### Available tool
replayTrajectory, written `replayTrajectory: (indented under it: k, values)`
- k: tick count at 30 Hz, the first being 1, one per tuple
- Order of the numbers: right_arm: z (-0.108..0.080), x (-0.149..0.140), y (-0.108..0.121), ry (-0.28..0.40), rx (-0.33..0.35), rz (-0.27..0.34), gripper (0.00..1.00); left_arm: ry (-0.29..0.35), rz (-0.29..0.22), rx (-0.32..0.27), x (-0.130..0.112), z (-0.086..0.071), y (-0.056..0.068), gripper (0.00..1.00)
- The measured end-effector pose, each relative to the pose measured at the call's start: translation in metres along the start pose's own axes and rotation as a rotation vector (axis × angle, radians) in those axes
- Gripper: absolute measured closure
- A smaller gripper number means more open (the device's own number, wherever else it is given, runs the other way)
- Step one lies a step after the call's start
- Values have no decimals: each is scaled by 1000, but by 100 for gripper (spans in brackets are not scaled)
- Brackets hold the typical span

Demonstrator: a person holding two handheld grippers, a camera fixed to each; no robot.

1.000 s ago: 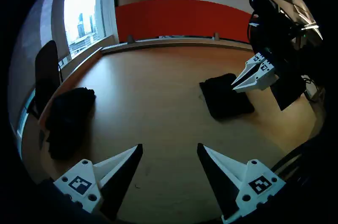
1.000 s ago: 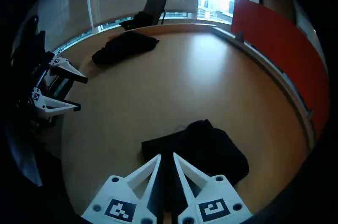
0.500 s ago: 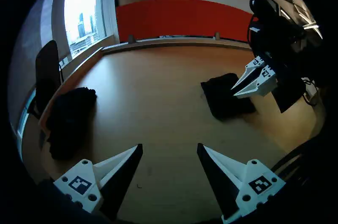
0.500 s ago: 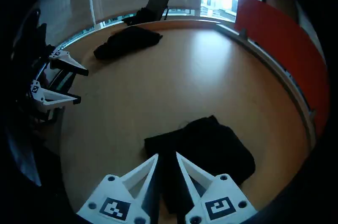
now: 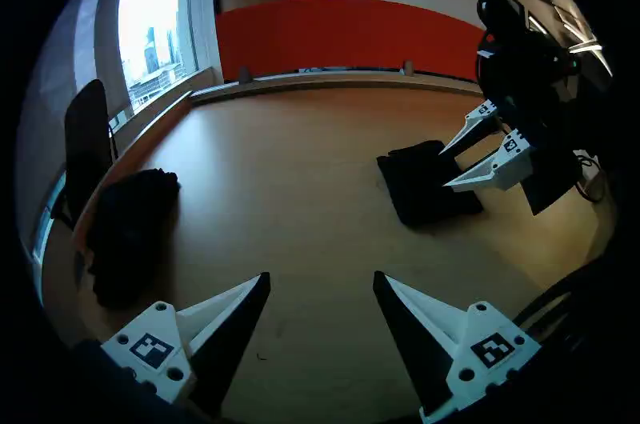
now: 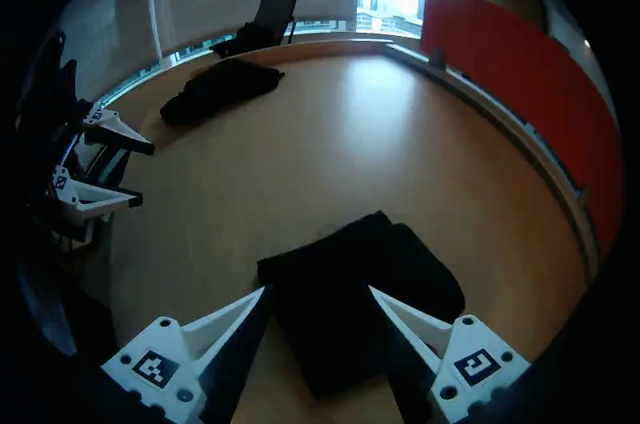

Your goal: Fold towel

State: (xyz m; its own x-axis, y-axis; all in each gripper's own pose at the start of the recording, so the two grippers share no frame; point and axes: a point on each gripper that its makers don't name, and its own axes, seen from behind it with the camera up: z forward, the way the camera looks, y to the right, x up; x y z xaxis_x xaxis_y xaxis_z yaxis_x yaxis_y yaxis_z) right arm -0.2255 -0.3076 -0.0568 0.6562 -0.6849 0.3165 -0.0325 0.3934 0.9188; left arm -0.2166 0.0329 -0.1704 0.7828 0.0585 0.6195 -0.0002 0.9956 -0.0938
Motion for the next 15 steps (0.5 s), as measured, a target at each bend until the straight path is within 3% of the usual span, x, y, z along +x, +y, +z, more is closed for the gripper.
replayTrajectory:
  k: [15]
  values:
    - [-17,-36,11,-34,-48,50,19,2,11,-7,4,1,2,4]
